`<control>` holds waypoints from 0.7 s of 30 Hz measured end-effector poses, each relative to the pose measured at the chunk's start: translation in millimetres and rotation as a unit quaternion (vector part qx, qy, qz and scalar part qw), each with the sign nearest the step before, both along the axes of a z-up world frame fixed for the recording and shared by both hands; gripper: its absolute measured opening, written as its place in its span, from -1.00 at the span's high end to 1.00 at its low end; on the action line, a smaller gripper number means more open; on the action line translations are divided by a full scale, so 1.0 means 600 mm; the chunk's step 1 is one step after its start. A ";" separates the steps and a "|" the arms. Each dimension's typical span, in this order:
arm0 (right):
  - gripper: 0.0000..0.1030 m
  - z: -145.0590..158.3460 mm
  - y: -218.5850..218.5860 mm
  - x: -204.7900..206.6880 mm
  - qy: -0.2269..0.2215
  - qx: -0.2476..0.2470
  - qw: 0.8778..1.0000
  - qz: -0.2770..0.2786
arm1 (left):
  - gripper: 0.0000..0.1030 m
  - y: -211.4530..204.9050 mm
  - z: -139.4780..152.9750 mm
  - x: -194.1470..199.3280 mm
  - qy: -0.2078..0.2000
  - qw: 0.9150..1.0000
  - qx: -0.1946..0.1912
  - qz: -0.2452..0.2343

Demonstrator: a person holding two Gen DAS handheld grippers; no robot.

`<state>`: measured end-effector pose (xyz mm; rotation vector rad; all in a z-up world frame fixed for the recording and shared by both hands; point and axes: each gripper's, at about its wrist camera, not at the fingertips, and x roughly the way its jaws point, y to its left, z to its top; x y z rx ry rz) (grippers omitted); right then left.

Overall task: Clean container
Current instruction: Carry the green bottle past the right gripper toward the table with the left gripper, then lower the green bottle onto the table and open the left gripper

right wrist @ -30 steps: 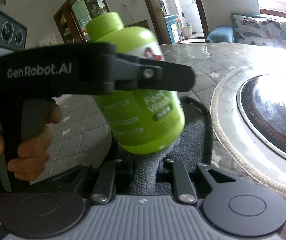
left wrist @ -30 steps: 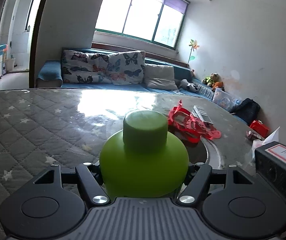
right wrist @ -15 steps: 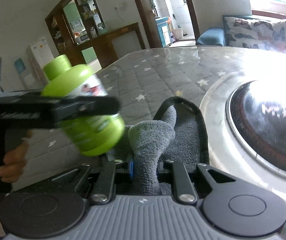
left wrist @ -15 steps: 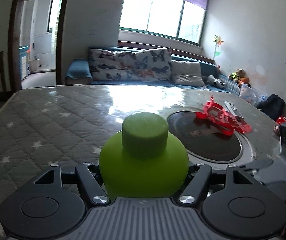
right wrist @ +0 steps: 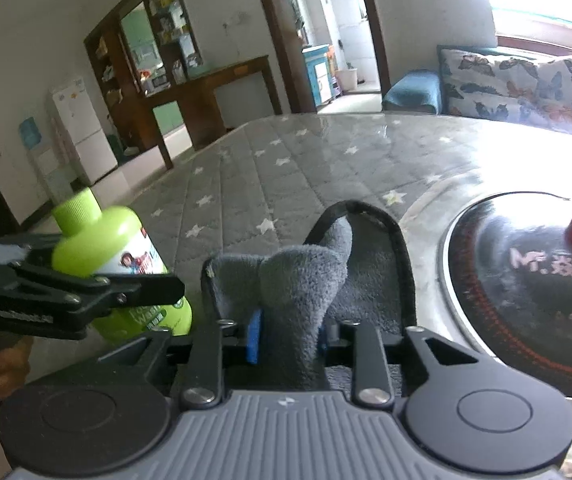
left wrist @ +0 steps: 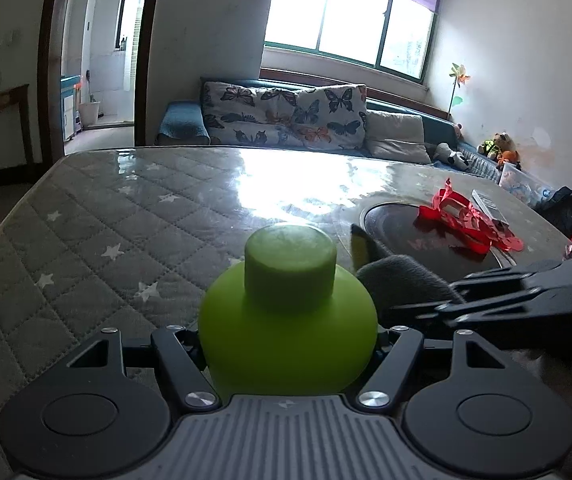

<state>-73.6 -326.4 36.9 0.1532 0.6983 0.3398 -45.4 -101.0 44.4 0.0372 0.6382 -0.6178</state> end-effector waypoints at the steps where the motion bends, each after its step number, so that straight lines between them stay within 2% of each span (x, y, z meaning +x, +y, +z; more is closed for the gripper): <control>1: 0.33 0.005 -0.005 -0.006 -0.003 0.002 1.000 -0.003 | -0.39 0.000 0.000 -0.001 -0.001 1.000 0.001 -0.001; 5: 0.11 0.026 -0.030 -0.018 -0.021 0.004 1.000 -0.012 | -0.40 -0.002 -0.002 -0.007 -0.010 1.000 0.006 -0.007; 9: -0.02 0.036 -0.054 -0.038 -0.032 0.002 0.999 -0.030 | -0.47 -0.008 -0.009 -0.015 -0.002 1.000 0.005 -0.013; 17: -0.20 0.022 -0.114 -0.027 -0.021 -0.004 0.996 -0.082 | -0.82 0.032 -0.025 -0.038 0.010 1.000 -0.008 -0.004; 21: -0.29 0.009 -0.139 -0.034 -0.015 -0.009 0.994 -0.104 | -0.97 0.060 -0.020 -0.059 -0.003 1.000 -0.012 -0.009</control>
